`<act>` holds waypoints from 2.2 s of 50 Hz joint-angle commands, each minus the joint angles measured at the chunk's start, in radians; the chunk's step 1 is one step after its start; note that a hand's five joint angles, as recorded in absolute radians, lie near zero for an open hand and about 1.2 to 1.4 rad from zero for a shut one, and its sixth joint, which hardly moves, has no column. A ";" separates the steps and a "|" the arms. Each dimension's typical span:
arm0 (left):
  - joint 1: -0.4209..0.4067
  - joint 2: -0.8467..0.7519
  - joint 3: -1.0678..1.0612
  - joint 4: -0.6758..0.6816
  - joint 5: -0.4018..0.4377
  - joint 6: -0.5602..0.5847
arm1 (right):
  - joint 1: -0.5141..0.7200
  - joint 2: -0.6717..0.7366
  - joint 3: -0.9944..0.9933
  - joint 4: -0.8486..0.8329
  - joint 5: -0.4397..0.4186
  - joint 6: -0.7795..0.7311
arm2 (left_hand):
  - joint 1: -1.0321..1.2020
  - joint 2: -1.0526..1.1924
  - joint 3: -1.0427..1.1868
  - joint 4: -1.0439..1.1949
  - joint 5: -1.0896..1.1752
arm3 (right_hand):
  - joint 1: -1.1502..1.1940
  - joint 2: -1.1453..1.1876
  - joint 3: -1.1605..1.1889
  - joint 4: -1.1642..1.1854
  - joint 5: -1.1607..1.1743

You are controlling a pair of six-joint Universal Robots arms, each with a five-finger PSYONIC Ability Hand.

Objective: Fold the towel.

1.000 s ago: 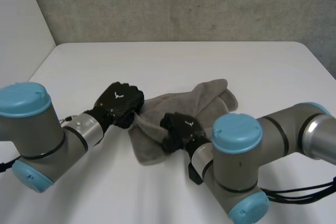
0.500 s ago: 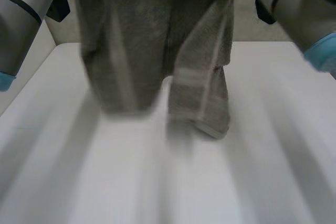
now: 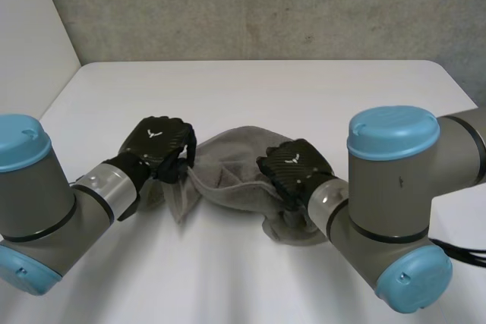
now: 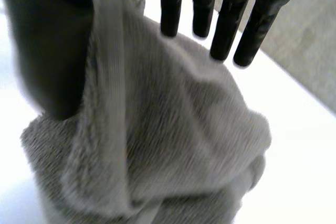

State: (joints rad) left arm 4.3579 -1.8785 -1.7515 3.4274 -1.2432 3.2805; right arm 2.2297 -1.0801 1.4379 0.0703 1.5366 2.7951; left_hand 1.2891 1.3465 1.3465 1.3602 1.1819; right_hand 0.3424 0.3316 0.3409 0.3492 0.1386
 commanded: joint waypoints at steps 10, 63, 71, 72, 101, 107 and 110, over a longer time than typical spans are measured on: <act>0.100 -0.004 0.020 0.019 -0.006 0.007 | -0.147 -0.187 0.245 -0.118 -0.010 0.305 | 0.107 0.050 0.050 0.036 0.040 | -0.168 -0.157 -0.166 -0.175 -0.139; 0.223 -0.021 0.024 0.046 -0.009 0.010 | -0.205 -0.055 0.265 -0.144 -0.053 0.429 | 0.107 0.050 0.050 0.036 0.040 | 0.039 0.050 0.041 0.032 0.068; 0.223 -0.027 0.023 0.046 -0.009 0.010 | -0.159 0.012 0.211 -0.156 -0.030 0.432 | 0.107 0.050 0.050 0.036 0.040 | 0.051 0.062 0.052 0.044 0.080; 0.223 -0.027 0.023 0.046 -0.009 0.010 | -0.159 0.012 0.211 -0.156 -0.030 0.432 | 0.107 0.050 0.050 0.036 0.040 | 0.051 0.062 0.052 0.044 0.080; 0.219 0.027 0.064 0.029 -0.013 0.002 | -0.206 -0.115 -0.043 -0.121 -0.079 0.463 | 0.107 0.050 0.050 0.036 0.040 | 1.054 1.065 1.055 1.047 1.083; 0.210 0.113 0.152 0.013 -0.015 -0.032 | -0.284 -0.127 -0.352 0.121 -0.213 0.400 | 0.107 0.050 0.050 0.036 0.040 | 1.054 1.065 1.055 1.047 1.083; 0.203 0.128 0.234 -0.028 -0.015 -0.090 | -0.291 -0.098 -0.439 0.180 -0.228 0.379 | 0.107 0.050 0.050 0.036 0.040 | 1.054 1.065 1.055 1.047 1.083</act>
State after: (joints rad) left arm 4.5704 -1.7943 -1.6229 3.4426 -1.2573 3.2555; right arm 1.9771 -1.2146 1.2168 0.0937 1.3767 3.2237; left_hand 1.2892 1.3465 1.3466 1.3605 1.1819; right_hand 1.3493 1.3194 1.3231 1.3348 1.1700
